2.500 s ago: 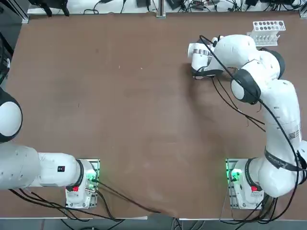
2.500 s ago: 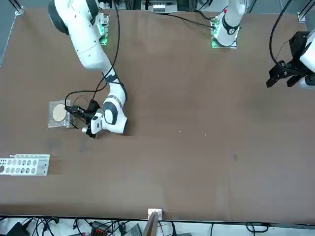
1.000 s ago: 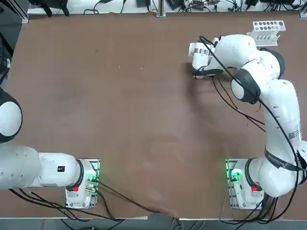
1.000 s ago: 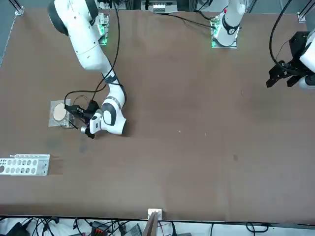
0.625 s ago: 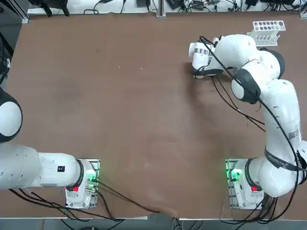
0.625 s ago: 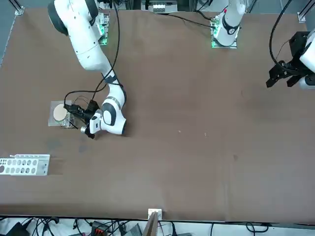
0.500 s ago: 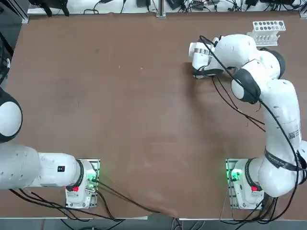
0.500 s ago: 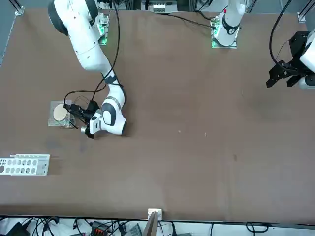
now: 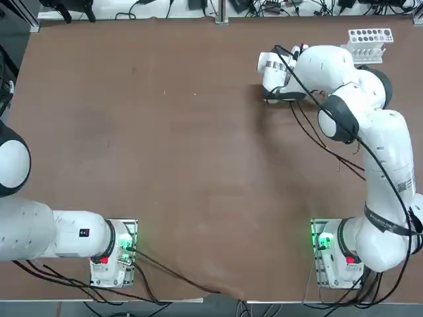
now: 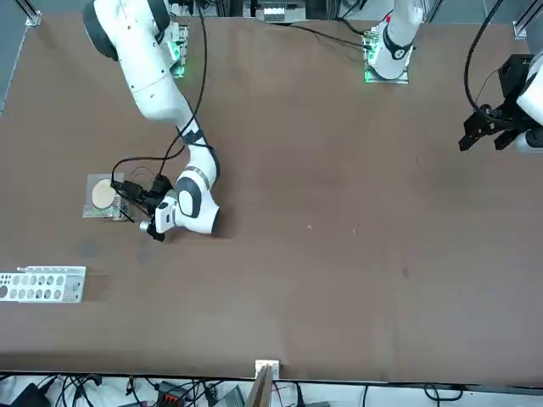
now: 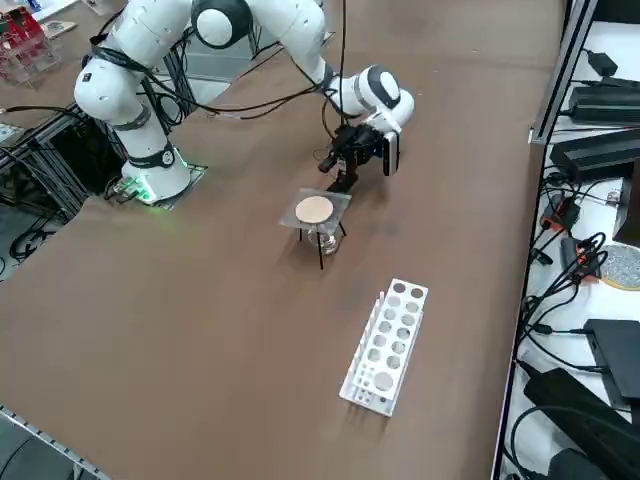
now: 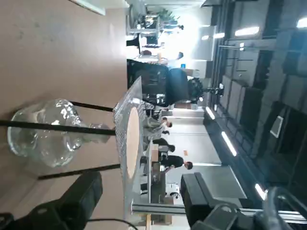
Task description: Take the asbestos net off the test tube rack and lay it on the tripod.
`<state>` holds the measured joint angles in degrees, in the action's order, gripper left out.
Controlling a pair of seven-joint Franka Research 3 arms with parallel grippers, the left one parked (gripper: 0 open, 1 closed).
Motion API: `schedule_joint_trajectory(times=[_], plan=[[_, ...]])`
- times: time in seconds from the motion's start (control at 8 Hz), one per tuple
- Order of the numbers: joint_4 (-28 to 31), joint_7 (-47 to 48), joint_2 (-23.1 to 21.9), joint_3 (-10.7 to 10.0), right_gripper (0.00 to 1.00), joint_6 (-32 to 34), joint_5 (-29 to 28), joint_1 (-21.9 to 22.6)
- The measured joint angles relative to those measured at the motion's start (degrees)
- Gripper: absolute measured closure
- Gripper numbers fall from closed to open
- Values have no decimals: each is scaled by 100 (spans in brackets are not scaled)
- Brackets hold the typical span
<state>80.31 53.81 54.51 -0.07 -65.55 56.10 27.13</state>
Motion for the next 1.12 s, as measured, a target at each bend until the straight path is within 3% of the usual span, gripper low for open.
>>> schedule_joint_trajectory(times=[0.75, 1.12], plan=[[-1121, -2313, -1246, -49, 0, 78, -956, -69], [-1898, -4193, -1703, -104, 0, 8, -1672, -863]])
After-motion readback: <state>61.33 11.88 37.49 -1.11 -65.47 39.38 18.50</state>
